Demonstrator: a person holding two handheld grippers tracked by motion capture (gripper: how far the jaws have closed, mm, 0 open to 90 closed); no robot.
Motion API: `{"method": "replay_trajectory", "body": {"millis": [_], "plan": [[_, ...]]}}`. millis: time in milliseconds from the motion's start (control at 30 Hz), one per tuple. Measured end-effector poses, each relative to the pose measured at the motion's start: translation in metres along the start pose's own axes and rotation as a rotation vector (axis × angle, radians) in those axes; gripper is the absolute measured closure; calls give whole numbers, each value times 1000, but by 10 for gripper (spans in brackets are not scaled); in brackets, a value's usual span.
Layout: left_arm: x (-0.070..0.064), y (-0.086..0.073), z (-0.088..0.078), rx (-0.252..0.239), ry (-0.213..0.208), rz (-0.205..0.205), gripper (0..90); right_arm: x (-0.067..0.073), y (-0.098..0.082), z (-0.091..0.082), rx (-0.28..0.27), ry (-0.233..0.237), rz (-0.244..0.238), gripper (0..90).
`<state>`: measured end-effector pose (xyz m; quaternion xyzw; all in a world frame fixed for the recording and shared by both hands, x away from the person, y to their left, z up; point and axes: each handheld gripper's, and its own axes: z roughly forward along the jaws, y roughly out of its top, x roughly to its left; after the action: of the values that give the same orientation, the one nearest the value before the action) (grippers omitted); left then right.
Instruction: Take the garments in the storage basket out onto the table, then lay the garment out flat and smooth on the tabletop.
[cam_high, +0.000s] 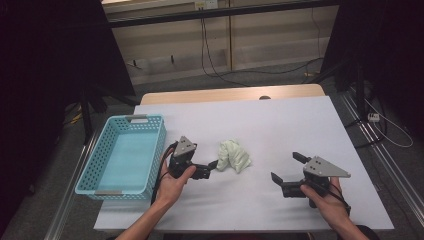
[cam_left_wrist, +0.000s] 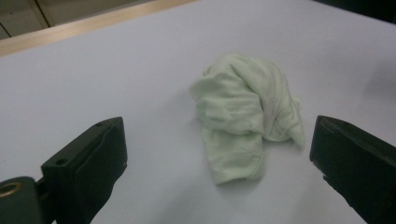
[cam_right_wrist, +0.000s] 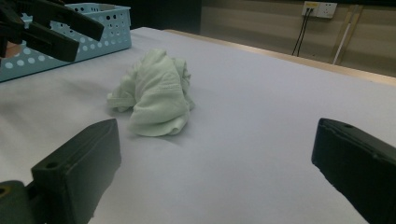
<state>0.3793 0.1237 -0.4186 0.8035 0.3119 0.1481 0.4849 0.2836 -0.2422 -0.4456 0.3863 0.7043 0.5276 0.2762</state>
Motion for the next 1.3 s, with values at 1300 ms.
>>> {"method": "replay_trajectory", "body": {"millis": [1300], "plan": [[10, -28, -1, 96, 71, 34, 44, 52, 22, 116, 210, 154, -207, 354]]}}
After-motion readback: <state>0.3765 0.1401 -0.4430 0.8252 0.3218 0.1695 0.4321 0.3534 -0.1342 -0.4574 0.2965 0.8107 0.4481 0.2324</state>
